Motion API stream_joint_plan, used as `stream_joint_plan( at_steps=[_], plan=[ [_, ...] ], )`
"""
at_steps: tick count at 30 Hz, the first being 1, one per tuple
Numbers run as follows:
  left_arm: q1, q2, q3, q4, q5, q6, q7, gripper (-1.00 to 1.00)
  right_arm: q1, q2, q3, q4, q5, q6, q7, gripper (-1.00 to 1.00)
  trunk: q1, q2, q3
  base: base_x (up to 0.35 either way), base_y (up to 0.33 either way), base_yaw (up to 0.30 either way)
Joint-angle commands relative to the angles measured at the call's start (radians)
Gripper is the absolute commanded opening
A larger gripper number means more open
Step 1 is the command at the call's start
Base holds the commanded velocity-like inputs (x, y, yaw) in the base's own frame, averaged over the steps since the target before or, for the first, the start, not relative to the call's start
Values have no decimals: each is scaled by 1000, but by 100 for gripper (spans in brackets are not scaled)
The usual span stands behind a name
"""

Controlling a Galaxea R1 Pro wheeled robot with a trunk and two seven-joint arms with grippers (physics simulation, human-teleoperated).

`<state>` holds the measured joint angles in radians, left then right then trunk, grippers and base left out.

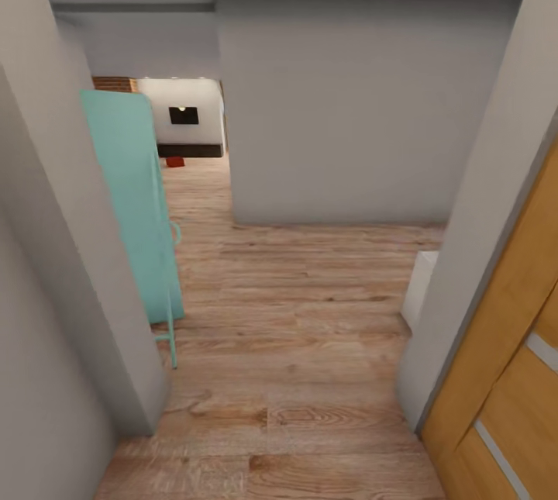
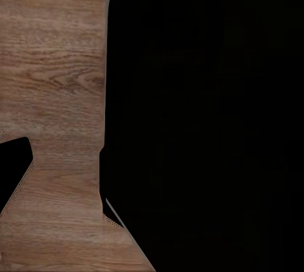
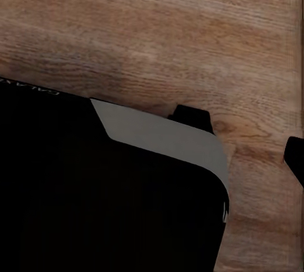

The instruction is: Move the two storage containers from the living room to the garage. In the garage, place one container on the floor and stack the other container on top of it (either order is fine).

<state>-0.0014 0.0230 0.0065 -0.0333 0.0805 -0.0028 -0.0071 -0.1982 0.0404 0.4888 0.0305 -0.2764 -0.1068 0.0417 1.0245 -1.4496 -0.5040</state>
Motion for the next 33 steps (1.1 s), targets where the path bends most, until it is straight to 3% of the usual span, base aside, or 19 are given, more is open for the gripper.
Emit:
stream_joint_plan(
  at_steps=[1,9,33],
  plan=[
    [0,0,0,0,8,0,-1,100,-1,0,7,3,-10,-6,4,100,1,0,-1,322,0,0],
    [0,0,0,0,8,0,-1,100,25,0,7,3,-10,-7,4,100,1,0,-1,322,0,0],
    [0,-1,0,0,8,0,-1,100,28,0,7,3,-10,-5,4,100,1,0,-1,322,0,0]
  ],
)
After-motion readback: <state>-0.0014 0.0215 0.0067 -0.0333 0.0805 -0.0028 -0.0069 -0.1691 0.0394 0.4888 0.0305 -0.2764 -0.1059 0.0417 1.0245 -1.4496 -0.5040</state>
